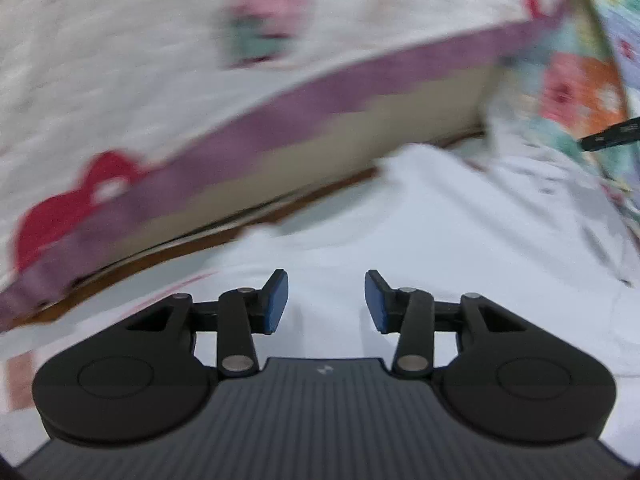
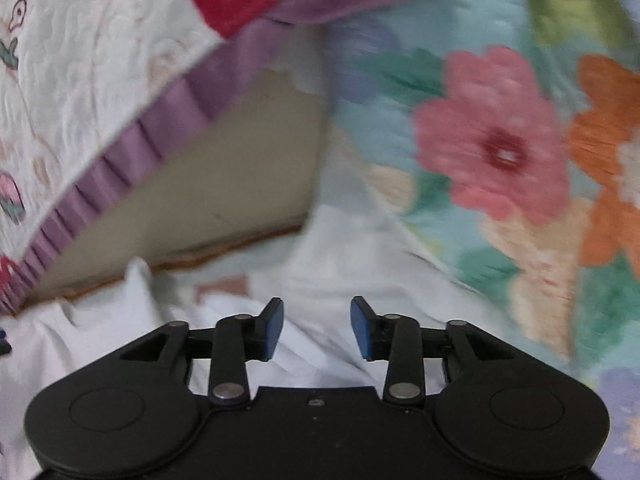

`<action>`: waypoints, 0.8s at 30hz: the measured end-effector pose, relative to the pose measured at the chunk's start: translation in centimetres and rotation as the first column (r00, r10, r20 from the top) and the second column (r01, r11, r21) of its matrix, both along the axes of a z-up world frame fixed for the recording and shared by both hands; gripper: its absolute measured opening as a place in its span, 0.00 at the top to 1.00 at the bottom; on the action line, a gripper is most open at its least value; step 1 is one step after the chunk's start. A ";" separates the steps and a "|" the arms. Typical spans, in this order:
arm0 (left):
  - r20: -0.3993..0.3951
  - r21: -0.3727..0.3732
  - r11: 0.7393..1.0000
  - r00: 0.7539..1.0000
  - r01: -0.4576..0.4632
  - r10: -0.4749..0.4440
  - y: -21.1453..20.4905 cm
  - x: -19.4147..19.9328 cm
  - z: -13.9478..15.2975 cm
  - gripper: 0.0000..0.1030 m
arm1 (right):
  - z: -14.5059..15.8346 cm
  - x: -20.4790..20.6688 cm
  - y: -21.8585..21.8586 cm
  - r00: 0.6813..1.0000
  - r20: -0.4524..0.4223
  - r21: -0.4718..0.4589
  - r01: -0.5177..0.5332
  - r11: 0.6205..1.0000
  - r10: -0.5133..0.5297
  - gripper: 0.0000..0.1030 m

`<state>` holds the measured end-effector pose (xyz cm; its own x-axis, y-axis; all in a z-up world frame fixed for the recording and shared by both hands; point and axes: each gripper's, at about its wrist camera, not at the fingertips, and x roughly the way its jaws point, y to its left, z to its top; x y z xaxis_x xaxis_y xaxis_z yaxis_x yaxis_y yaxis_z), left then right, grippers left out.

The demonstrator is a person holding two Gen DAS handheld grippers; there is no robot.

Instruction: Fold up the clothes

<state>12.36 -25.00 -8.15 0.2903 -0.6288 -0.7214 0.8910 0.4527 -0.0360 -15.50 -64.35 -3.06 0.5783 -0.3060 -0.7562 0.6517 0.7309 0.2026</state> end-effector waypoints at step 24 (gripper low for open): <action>0.029 -0.029 0.987 0.987 0.157 -0.157 -20.2 -4.9 -5.1 0.60 | 4.3 -8.6 -2.5 0.997 0.049 -0.268 0.075 0.960 -0.064 0.98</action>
<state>7.41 -45.20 -13.22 0.2051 -0.6902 -0.6940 0.9517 0.3061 -0.0230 -24.07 -66.80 1.20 0.5759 -0.5359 -0.6174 0.6982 0.7153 0.0305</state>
